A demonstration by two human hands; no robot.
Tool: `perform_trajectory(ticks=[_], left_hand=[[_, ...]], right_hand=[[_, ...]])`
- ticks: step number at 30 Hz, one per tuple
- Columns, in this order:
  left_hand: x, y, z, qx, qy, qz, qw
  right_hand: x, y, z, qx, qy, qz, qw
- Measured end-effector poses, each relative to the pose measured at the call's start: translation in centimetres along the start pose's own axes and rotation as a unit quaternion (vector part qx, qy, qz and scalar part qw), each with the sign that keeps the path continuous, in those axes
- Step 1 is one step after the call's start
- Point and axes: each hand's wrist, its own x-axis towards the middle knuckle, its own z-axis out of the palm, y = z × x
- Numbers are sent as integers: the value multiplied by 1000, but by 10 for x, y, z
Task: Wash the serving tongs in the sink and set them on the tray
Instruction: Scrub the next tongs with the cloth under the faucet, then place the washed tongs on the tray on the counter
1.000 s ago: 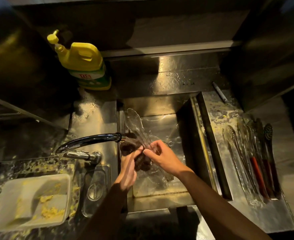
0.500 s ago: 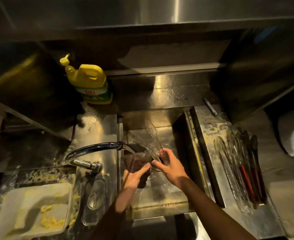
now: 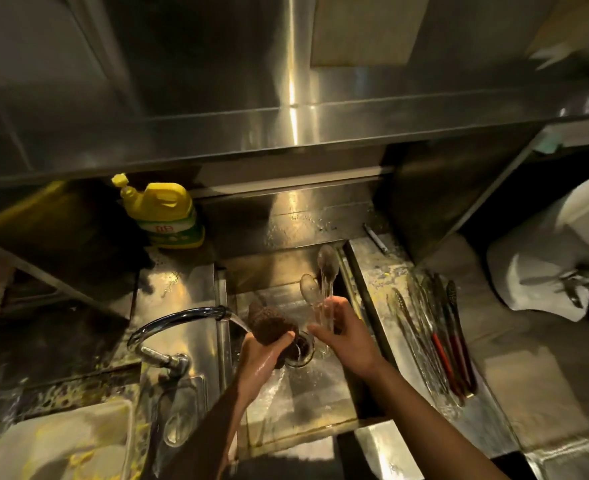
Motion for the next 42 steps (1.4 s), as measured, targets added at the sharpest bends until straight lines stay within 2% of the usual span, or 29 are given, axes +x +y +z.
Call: perform_trajectory(ticks=[8, 18, 29, 36, 42], left_hand=[[-17, 49, 24, 1, -49, 79, 996], [-41, 91, 100, 37, -152, 134, 979], [-119, 100, 285, 56, -264, 160, 950], [-185, 82, 417, 112, -364, 184, 906], [-231, 56, 504, 138, -404, 186, 885]], right_hand=[[-27, -30, -46, -18, 26, -27, 999], [-76, -42, -134, -2, 143, -69, 987], [-187, 13, -287, 6, 306, -32, 952], [-289, 67, -386, 13, 403, 6, 915], [-357, 108, -442, 12, 465, 45, 884]])
